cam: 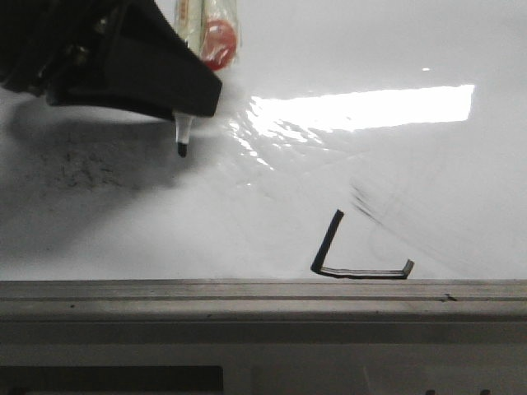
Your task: Write number 8 on whiteboard
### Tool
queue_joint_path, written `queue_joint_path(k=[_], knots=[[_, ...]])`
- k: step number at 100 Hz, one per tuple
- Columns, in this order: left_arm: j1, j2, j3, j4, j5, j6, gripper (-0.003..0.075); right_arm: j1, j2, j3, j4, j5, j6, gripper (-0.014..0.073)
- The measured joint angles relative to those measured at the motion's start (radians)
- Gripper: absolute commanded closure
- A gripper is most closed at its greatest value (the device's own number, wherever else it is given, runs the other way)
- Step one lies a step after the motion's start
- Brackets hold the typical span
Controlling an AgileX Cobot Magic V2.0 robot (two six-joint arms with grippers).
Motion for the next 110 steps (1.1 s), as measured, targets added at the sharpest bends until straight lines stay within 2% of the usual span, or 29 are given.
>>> queue_joint_path(k=[33, 110], knots=[[0.013, 0.072, -0.003, -0.038, 0.003, -0.011, 0.0741, 0.000, 0.000, 0.055, -0.002, -0.004, 0.027, 0.0657], [-0.011, 0.067, 0.034, -0.051, -0.175, -0.015, 0.0740, 0.000, 0.000, 0.069, -0.002, -0.106, 0.029, 0.0657]])
